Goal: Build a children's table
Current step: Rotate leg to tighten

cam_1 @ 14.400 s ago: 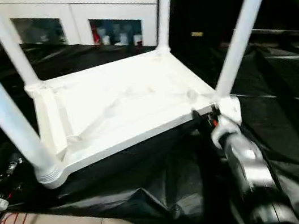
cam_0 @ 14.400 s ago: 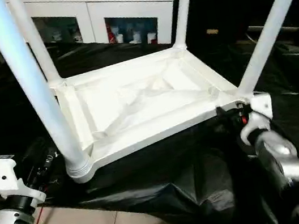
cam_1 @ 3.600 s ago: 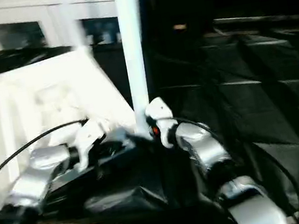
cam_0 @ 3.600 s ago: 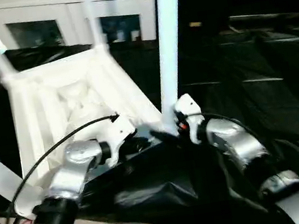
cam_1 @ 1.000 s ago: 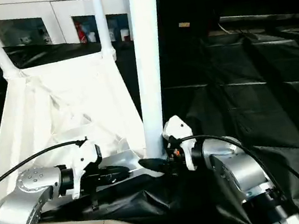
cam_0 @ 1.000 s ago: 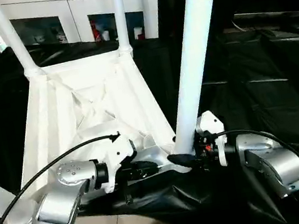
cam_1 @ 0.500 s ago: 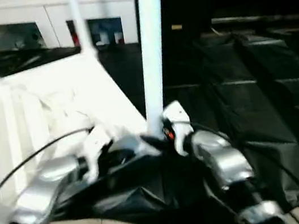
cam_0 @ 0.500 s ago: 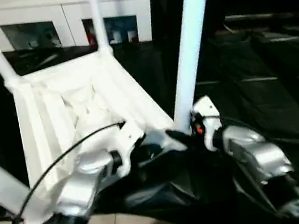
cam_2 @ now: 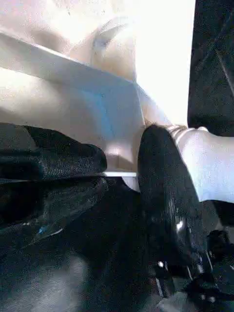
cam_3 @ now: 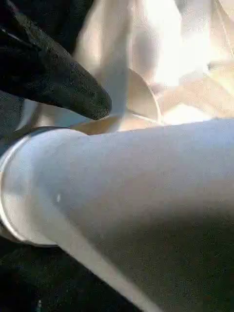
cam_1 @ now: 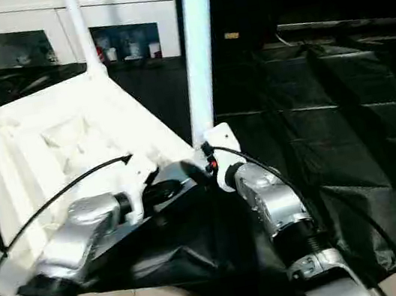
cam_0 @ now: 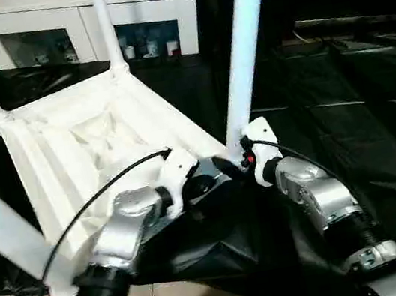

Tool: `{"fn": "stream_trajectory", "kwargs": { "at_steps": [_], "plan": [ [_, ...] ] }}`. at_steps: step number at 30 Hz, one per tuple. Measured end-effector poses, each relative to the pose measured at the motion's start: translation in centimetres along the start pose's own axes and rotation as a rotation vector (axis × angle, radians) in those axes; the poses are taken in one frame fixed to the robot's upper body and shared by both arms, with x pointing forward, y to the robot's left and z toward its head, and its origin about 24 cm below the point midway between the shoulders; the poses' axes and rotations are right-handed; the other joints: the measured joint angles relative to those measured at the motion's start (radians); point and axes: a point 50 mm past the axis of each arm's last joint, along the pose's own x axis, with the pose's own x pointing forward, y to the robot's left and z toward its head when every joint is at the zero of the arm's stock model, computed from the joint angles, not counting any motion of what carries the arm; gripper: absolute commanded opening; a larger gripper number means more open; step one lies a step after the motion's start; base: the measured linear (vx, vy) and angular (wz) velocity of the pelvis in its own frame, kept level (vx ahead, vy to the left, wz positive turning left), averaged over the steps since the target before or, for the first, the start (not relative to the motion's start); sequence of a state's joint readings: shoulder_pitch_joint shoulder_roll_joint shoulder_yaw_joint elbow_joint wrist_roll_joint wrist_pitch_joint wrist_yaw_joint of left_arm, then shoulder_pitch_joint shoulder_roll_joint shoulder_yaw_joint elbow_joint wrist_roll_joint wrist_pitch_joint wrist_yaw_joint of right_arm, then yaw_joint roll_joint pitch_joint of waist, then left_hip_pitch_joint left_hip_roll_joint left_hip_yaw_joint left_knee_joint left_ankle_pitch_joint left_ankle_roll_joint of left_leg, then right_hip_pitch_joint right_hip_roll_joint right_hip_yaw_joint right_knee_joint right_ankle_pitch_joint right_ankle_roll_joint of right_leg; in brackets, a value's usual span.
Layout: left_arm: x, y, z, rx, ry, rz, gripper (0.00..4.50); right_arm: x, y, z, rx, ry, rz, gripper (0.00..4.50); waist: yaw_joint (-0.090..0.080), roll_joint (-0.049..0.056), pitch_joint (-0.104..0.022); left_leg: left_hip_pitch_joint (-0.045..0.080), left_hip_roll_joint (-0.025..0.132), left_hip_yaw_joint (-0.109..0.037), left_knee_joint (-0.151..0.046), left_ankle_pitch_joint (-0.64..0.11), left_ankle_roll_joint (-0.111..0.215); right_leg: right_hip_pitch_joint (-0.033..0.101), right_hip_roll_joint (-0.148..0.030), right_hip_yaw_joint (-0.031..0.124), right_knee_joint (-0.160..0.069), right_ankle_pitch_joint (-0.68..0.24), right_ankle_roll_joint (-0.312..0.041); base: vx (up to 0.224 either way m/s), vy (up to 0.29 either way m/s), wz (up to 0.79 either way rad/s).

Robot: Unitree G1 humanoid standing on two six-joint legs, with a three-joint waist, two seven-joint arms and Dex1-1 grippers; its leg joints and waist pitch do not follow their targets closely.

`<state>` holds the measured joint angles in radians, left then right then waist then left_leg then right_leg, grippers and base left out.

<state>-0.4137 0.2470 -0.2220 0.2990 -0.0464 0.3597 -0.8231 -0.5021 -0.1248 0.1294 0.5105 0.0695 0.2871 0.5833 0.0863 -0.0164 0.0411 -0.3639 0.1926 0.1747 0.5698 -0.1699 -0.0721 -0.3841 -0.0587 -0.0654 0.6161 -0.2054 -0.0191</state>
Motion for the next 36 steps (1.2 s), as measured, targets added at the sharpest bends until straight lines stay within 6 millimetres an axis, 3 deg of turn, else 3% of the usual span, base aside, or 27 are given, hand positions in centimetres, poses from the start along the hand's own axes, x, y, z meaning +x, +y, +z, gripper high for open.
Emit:
{"fn": "stream_trajectory", "kwargs": {
  "at_steps": [15, 16, 19, 27, 36],
  "plan": [
    [-2.9, 0.1, -0.9, 0.085, 0.029, -0.21, 0.0, -3.3, -0.2, -0.7, -0.061, 0.03, 0.342, 3.82, 0.015, 0.0, 0.001, -0.004, 0.0, 0.0, 0.003, 0.0, 0.001, 0.0, 0.0, 0.0, -0.003, -0.001, 0.001, 0.0, 0.0, 0.0],
    [-2.9, 0.1, -0.9, 0.086, 0.029, -0.214, 0.0, -3.4, -0.2, -0.7, -0.063, 0.032, 0.347, 3.57, 0.015, 0.0, 0.001, -0.004, 0.0, 0.0, 0.003, 0.0, 0.001, 0.0, 0.0, 0.0, -0.003, -0.001, 0.001, 0.0, 0.0, 0.0],
    [-3.1, 0.1, -0.9, 0.086, 0.033, -0.228, 0.0, -3.4, -0.1, -0.7, -0.065, 0.034, 0.356, 3.57, 0.016, -0.001, 0.001, -0.004, 0.0, 0.0, 0.003, 0.0, 0.001, 0.0, 0.0, 0.0, -0.003, -0.001, 0.001, 0.0, 0.0, 0.0],
    [-3.6, 0.0, -1.2, 0.083, 0.036, -0.261, 0.0, -3.4, 0.2, -0.7, -0.06, 0.031, 0.398, 2.81, 0.016, -0.001, 0.001, -0.004, 0.0, 0.0, 0.003, 0.0, 0.001, 0.0, 0.0, 0.0, -0.003, -0.001, 0.001, 0.0, 0.0, 0.0],
    [-3.6, 0.1, -1.3, 0.077, 0.039, -0.241, 0.0, -2.9, 0.8, -1.1, -0.027, 0.011, 0.363, 2.66, 0.014, -0.003, 0.0, -0.002, 0.0, 0.0, 0.003, 0.0, 0.001, 0.0, 0.0, 0.0, -0.002, -0.001, 0.001, 0.0, 0.0, 0.0]
  ]
}}
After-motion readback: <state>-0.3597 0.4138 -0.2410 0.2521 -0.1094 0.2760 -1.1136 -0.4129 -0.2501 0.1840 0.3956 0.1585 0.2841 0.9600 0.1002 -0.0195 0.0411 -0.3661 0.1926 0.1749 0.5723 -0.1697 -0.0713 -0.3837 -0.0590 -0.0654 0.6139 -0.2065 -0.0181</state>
